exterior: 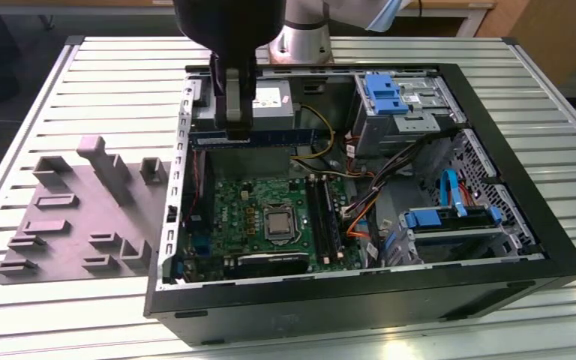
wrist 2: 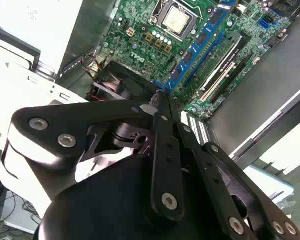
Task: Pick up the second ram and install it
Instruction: 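Pick up the second ram and move it above second insertion slot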
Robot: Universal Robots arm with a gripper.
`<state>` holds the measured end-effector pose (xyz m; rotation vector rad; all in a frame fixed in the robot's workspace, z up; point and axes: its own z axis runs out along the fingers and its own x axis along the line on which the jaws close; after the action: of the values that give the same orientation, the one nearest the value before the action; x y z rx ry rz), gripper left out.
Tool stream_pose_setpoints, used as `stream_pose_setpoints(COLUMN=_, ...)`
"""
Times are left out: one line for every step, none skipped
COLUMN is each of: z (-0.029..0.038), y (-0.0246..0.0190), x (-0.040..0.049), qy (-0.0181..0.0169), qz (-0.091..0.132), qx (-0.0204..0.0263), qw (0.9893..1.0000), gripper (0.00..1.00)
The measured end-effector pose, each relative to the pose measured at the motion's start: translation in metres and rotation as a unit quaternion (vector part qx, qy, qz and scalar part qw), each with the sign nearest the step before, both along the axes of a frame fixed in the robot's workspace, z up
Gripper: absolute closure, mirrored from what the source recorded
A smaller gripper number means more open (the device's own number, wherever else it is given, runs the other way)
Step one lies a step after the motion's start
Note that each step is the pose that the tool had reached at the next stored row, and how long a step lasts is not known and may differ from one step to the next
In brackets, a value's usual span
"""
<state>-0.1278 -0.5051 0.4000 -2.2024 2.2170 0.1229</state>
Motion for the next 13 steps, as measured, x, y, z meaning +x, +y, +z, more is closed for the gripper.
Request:
stream_pose_setpoints(z=0.0, y=0.0, x=0.0005, qy=0.0, qz=0.0, qx=0.0, qw=1.0, gripper=0.89)
stream_pose_setpoints(z=0.0, y=0.0, x=0.0009, qy=0.0, qz=0.0, qx=0.0, qw=1.0, gripper=0.89)
stream_pose_setpoints(z=0.0, y=0.0, x=0.0014, qy=0.0, qz=0.0, qx=0.0, qw=1.0, gripper=0.89)
stream_pose_setpoints(z=0.0, y=0.0, x=0.0018, qy=0.0, qz=0.0, qx=0.0, qw=1.0, gripper=0.89)
stream_pose_setpoints(z=0.0, y=0.0, x=0.0023, qy=0.0, qz=0.0, qx=0.0, qw=1.0, gripper=0.89)
stream_pose_setpoints(z=-0.0001, y=0.0, x=0.0027, qy=0.0, qz=0.0, qx=0.0001, qw=1.0, gripper=0.89)
stream_pose_setpoints(z=0.0, y=0.0, x=0.0032, qy=0.0, qz=0.0, qx=0.0, qw=1.0, gripper=0.89)
stream_pose_setpoints(z=0.0, y=0.0, x=0.0036, qy=0.0, qz=0.0, qx=0.0, qw=1.0, gripper=0.89)
stream_pose_setpoints(z=0.0, y=0.0, x=0.0041, qy=0.0, qz=0.0, qx=0.0, qw=1.0, gripper=0.89)
stream_pose_setpoints(z=0.0, y=0.0, x=0.0045, qy=0.0, qz=0.0, qx=0.0, qw=1.0, gripper=0.89)
stream_pose_setpoints(z=0.0, y=0.0, x=0.005, qy=0.0, qz=0.0, qx=0.0, qw=1.0, gripper=0.89)
stream_pose_setpoints(z=0.0, y=0.0, x=0.0054, qy=0.0, qz=0.0, qx=0.0, qw=1.0, gripper=0.89)
stream_pose_setpoints(z=0.0, y=0.0, x=0.0059, qy=0.0, qz=0.0, qx=0.0, qw=1.0, gripper=0.89)
